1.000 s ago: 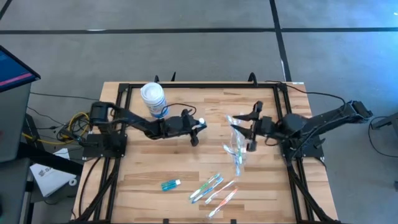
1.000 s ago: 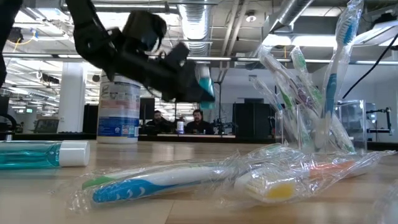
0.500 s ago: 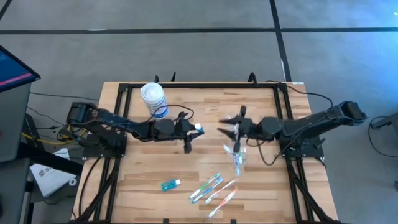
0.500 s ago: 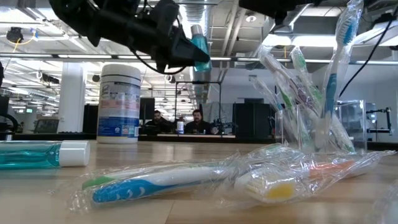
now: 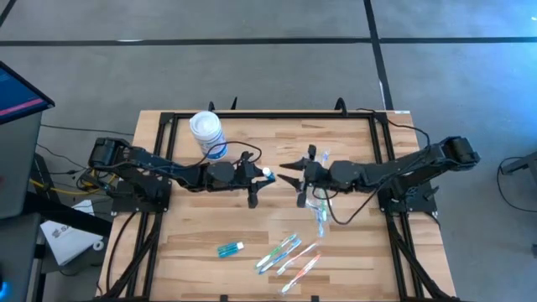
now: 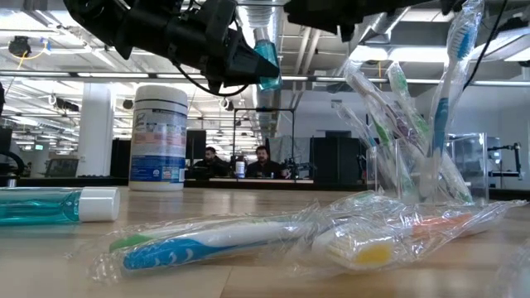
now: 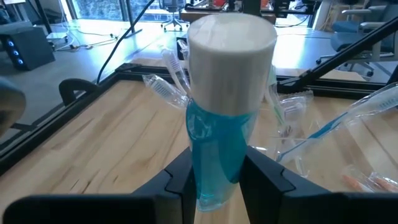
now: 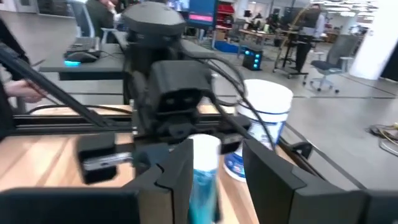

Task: Pick & Place toothbrushing station
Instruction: Put the blue mouthwash into the transparent organizer

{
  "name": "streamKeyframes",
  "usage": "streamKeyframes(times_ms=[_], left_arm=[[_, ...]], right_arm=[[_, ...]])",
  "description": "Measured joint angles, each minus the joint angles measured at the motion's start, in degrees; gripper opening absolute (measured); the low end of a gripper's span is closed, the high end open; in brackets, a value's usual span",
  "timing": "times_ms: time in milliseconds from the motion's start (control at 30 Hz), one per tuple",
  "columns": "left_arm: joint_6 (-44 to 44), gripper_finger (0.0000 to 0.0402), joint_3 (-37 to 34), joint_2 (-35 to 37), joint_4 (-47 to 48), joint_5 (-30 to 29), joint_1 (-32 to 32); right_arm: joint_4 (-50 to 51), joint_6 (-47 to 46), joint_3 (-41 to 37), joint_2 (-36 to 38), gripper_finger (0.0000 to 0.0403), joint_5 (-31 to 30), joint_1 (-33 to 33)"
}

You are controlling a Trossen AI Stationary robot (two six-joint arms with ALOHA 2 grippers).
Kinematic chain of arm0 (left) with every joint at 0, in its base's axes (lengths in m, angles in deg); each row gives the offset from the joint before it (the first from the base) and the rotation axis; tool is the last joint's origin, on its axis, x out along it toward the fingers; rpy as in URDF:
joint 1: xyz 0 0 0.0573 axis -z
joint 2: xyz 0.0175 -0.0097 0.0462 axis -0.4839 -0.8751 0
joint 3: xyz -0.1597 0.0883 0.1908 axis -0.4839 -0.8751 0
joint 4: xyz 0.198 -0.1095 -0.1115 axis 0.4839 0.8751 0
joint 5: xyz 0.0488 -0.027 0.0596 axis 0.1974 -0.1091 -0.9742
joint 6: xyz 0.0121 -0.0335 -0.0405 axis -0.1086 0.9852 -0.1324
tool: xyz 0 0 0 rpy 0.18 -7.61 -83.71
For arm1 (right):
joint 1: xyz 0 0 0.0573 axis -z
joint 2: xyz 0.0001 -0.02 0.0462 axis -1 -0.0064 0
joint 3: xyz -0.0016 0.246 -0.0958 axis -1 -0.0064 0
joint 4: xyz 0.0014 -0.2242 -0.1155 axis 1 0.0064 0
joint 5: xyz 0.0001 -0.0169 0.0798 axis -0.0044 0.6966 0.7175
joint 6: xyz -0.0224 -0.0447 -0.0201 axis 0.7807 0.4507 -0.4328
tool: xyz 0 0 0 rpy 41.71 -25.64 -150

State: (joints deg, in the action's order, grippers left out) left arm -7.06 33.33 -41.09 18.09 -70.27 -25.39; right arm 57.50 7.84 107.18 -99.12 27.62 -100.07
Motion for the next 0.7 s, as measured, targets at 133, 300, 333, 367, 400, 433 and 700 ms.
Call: streamKeyframes(times_ms=[133,300,333,367,400,433,700], left_arm=[[0.0,0.0091,0.0,0.0,0.0,0.0,0.0],[-0.1,0.0091,0.0,0.0,0.0,0.0,0.0],[-0.1,0.0091,0.0,0.0,0.0,0.0,0.0],[-0.1,0.0091,0.0,0.0,0.0,0.0,0.0],[-0.1,0.0091,0.0,0.0,0.0,0.0,0.0],[-0.1,0.0091,0.0,0.0,0.0,0.0,0.0],[-0.1,0.0091,0.0,0.0,0.0,0.0,0.0]], right_arm=[[0.5,0.0,1.7,-2.4,0.0129,0.3,0.4],[0.4,0.0,3.0,-4.8,0.0130,0.1,0.5],[0.5,0.0,3.1,-5.1,0.0130,0.1,0.5],[0.7,0.0,3.2,-5.4,0.0130,0.4,0.6],[0.7,-0.1,3.4,-5.8,0.0130,0.7,0.6],[0.6,-0.3,3.7,-6.0,0.0130,1.9,0.9],[0.7,-2.0,3.8,-5.9,0.0130,6.2,3.0]])
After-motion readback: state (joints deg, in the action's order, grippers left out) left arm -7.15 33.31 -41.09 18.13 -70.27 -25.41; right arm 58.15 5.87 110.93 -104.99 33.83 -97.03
